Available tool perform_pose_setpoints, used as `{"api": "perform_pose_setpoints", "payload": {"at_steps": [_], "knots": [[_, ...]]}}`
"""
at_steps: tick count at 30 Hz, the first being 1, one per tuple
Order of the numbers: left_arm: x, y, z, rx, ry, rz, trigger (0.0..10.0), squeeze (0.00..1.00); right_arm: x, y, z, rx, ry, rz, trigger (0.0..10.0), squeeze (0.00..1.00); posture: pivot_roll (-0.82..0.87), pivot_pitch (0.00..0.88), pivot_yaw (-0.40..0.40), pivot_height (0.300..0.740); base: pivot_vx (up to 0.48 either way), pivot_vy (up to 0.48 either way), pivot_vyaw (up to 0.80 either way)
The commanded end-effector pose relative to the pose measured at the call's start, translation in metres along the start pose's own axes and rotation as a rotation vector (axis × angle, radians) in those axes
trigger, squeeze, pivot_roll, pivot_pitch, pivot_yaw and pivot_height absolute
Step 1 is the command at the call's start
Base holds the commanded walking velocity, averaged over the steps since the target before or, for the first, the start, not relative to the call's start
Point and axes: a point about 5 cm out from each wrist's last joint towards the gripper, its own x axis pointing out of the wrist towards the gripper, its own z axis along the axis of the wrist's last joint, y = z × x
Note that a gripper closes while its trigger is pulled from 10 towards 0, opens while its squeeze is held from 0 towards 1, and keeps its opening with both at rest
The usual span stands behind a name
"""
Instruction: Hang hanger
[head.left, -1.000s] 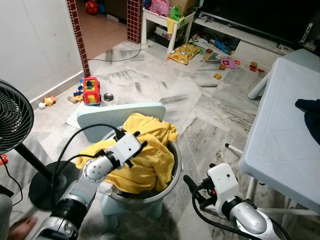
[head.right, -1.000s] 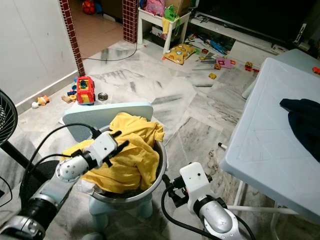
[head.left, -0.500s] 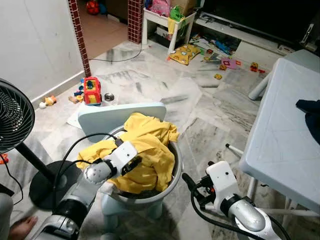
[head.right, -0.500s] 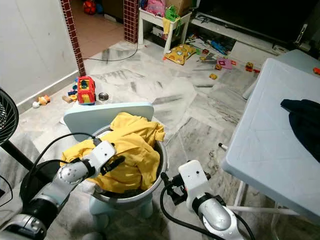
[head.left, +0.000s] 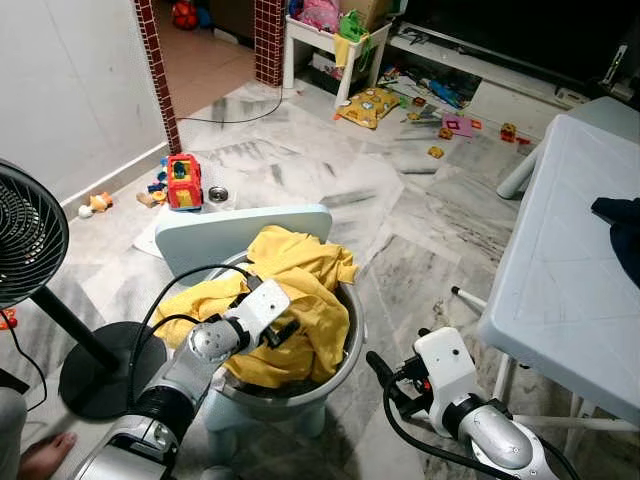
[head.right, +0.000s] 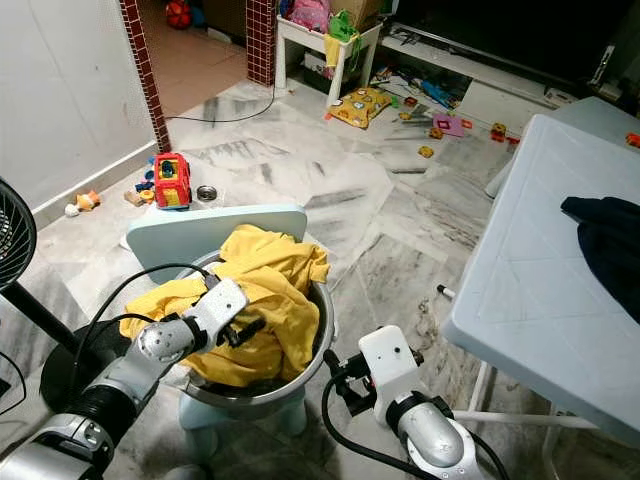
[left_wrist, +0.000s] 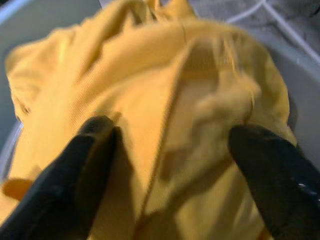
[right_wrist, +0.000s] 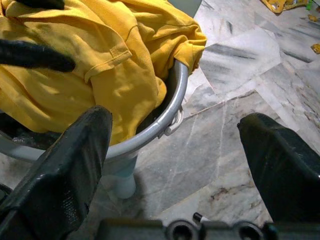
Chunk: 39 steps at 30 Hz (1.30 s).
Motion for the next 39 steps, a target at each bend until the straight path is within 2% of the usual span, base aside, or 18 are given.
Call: {"api": "perform_pose_setpoints", "payload": {"at_steps": [1,2,3,4,8,17,21,24,33,39], "knots": [[0.0,-0.002,-0.006,0.026,0.048,-0.01,10.0,0.0,-0.001,-0.002,0.001,-0.007,0.004,-0.005,10.0,0.0,0.05,0.111,-0.113,0.74,0.0,0.0,0.0],[-0.001,-0.002,-0.009,0.021,0.061,-0.016,4.7,0.0,-0.001,-0.003,0.001,-0.008,0.004,-0.005,10.0,0.0,0.05,0.111,-0.114,0.74,0.0,0.0,0.0],[-0.002,-0.002,-0.011,0.017,0.069,-0.02,4.7,0.0,-0.001,-0.003,0.001,-0.009,0.004,-0.005,10.0,0.0,0.05,0.111,-0.115,0.74,0.0,0.0,0.0],[-0.003,-0.001,-0.013,0.013,0.079,-0.02,0.0,0.0,-0.001,-0.003,0.001,-0.009,0.003,-0.005,10.0,0.0,0.05,0.112,-0.115,0.74,0.0,0.0,0.0],[-0.004,0.001,-0.017,0.01,0.103,-0.021,0.0,0.0,0.0,-0.003,0.001,-0.01,0.001,-0.004,10.0,0.0,0.05,0.11,-0.117,0.74,0.0,0.0,0.0],[-0.003,0.003,-0.015,0.006,0.087,-0.001,0.0,0.0,-0.001,-0.004,0.0,-0.011,0.008,-0.001,10.0,0.0,0.04,0.103,-0.12,0.74,0.0,0.0,0.0],[-0.002,0.004,-0.012,0.003,0.07,0.012,0.0,0.0,-0.002,-0.005,0.0,-0.014,0.009,-0.001,10.0,0.0,0.04,0.101,-0.123,0.74,0.0,0.0,0.0],[-0.002,0.008,-0.005,-0.005,0.02,0.037,0.0,0.0,-0.002,-0.006,-0.001,-0.018,0.01,0.0,10.0,0.0,0.04,0.099,-0.125,0.74,0.0,0.0,0.0],[-0.002,0.009,-0.005,-0.009,0.008,0.05,0.0,0.0,-0.002,-0.005,0.0,-0.019,0.009,0.002,10.0,0.0,0.04,0.1,-0.126,0.74,0.0,0.0,0.0],[-0.002,0.01,0.0,0.026,-0.028,0.087,0.0,0.0,-0.003,-0.004,-0.001,-0.017,0.014,0.003,10.0,0.0,0.04,0.105,-0.128,0.74,0.0,0.0,0.0]]}}
